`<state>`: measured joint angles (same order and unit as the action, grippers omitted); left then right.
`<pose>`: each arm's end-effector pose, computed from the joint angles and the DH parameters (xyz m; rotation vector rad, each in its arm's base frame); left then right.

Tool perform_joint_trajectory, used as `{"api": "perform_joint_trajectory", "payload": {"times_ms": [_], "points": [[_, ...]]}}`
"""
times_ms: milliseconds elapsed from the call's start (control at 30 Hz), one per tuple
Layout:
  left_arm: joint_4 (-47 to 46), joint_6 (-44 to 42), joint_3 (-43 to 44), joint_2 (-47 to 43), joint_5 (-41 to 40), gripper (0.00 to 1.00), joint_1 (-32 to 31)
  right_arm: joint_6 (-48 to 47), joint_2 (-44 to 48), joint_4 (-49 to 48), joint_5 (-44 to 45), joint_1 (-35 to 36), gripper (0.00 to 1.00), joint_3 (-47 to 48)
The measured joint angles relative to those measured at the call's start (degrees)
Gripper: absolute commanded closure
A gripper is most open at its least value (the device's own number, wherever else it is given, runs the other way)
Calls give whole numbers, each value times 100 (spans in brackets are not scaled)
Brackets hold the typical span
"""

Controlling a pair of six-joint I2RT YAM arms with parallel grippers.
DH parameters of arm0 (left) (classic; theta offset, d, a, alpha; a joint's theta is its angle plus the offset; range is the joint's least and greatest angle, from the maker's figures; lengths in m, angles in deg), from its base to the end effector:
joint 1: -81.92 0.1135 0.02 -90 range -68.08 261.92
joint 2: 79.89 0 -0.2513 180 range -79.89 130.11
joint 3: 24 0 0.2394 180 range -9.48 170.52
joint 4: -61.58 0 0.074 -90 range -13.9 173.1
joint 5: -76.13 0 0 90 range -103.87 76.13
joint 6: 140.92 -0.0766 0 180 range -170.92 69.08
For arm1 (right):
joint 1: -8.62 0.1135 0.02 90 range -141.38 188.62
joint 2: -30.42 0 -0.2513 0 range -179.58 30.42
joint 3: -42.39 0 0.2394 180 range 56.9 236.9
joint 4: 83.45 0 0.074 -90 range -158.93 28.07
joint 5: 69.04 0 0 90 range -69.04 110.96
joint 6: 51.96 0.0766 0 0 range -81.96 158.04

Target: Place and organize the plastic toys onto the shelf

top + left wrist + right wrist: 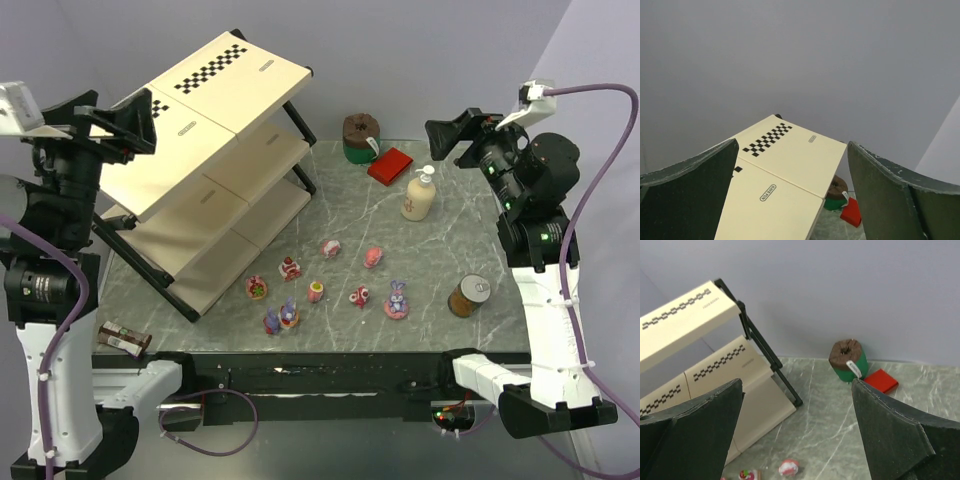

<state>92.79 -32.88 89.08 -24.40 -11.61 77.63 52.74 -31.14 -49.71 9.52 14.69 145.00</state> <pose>0.1402 -0.0135 0.5896 -0.0985 1.1137 -0.3705 0.2258 0.0393 0.5107 -0.0555 1.4596 0.4403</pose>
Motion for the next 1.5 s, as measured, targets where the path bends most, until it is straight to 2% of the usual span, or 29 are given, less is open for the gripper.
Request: {"api": "perform_joint_trajectory", "payload": {"times_ms": [67,300,400,500,633,800,933,1100,1233,1267,1300,1500], "points": [[-37,-63,-192,-76,181,4,0,37,0,140,20,0,0,-37],[-136,-203,-544,-186,1436,3,-114,66,2,745,142,2,0,-293],[-79,-136,-254,63,1803,4,-448,72,149,791,201,39,0,-885],[22,-118,201,494,1897,4,-1233,103,352,890,245,74,0,-1515],[234,-280,286,909,1449,4,-2881,203,494,1045,282,122,1,-1838],[708,-817,542,1825,98,4,-5040,299,584,1064,363,131,1,-1838],[1167,-1036,546,2511,-748,4,-6087,382,629,1178,535,131,1,-1838],[1803,-870,7,2706,-1749,4,-6666,474,627,1386,883,131,1,-1888],[2371,-22,-684,2551,-2494,1,-6861,581,520,1624,1095,131,2,-1937],[2516,190,-846,2503,-2623,3,-6872,608,494,1626,1104,131,2,-1965],[2616,457,-1075,2439,-2774,10,-6889,656,466,1635,1104,131,4,-2015],[3058,2004,-2983,1779,-3482,25,-6977,1003,374,1738,1169,131,5,-2299]]}}
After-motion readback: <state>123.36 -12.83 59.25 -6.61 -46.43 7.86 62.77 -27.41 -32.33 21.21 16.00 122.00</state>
